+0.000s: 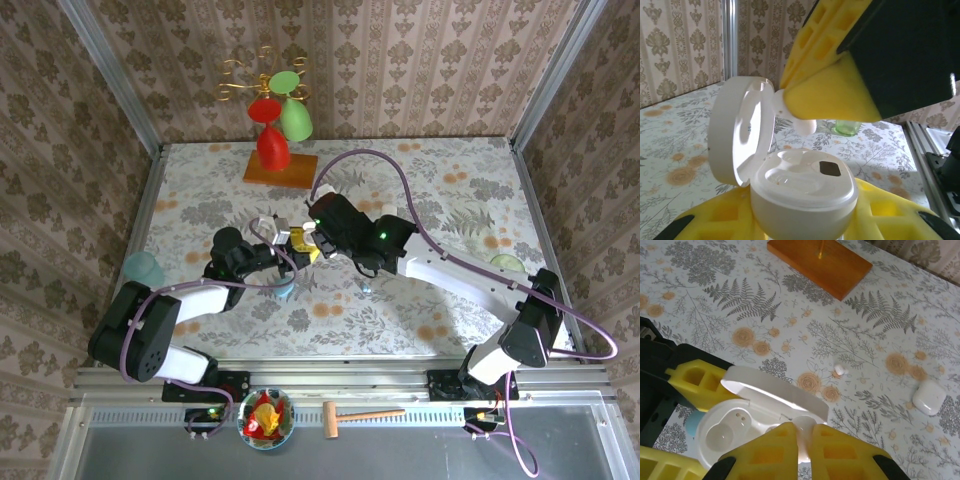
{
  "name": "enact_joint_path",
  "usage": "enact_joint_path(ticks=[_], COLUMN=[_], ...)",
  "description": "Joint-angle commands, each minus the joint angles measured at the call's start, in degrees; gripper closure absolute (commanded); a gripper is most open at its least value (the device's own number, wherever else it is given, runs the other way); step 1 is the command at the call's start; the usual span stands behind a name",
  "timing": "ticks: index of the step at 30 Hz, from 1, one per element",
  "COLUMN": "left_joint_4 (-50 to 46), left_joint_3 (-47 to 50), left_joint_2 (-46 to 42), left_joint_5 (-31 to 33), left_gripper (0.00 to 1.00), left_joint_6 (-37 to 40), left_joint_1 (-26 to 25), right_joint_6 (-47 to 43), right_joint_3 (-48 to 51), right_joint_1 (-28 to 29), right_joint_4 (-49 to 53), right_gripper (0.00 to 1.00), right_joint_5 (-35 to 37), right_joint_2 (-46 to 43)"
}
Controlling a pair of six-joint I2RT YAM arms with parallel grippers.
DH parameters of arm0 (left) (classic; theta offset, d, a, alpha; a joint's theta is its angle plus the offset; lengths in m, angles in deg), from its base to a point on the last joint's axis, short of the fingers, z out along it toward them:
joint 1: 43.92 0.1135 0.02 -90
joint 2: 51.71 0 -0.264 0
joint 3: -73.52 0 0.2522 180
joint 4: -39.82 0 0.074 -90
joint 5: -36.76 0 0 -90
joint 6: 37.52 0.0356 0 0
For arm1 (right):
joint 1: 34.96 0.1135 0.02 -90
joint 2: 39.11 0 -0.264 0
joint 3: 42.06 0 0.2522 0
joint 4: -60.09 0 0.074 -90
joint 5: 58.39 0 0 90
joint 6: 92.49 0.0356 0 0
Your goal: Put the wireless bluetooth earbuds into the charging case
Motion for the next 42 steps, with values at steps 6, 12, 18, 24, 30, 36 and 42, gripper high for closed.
enact_joint_path(ticks=[6, 12, 18, 24, 30, 36, 42], left_joint_4=[3.9, 5.7, 6.2, 6.4, 7.6, 8.2, 9.2], left_joint_3=[-1.7, -1.8, -1.5, -1.8, -1.7, -1.6, -1.7], left_joint_2=[0.2, 1.0, 1.4, 1.6, 1.6, 1.3, 1.4], left_joint_5=[-0.7, -1.0, -1.5, -2.2, -3.0, -2.6, -2.4], left_gripper=[0.75, 0.75, 0.76, 0.76, 0.76, 0.76, 0.76], left_joint_6=[-3.8, -5.0, -4.8, -4.9, -6.0, -6.6, -7.3], left_joint_1=[2.7, 2.8, 2.8, 2.7, 2.6, 2.6, 2.7], right_joint_6=[-2.0, -1.4, -1.7, -2.9, -3.3, -3.7, -3.7], right_joint_3=[1.0, 2.4, 3.3, 3.1, 2.3, 3.2, 5.4], right_joint_1=[0.1, 0.1, 0.1, 0.0, -0.1, -0.3, -0.6], right_joint_4=[-0.8, -0.6, -3.2, -5.6, -6.4, -6.7, -8.6], right_gripper=[0.91, 0.91, 0.90, 0.90, 0.90, 0.90, 0.90], right_joint_5=[-2.9, -4.4, -2.1, -2.5, -3.0, -4.1, -6.1], right_joint_2=[-0.5, -0.8, -2.9, -2.5, -0.3, 0.4, 0.2])
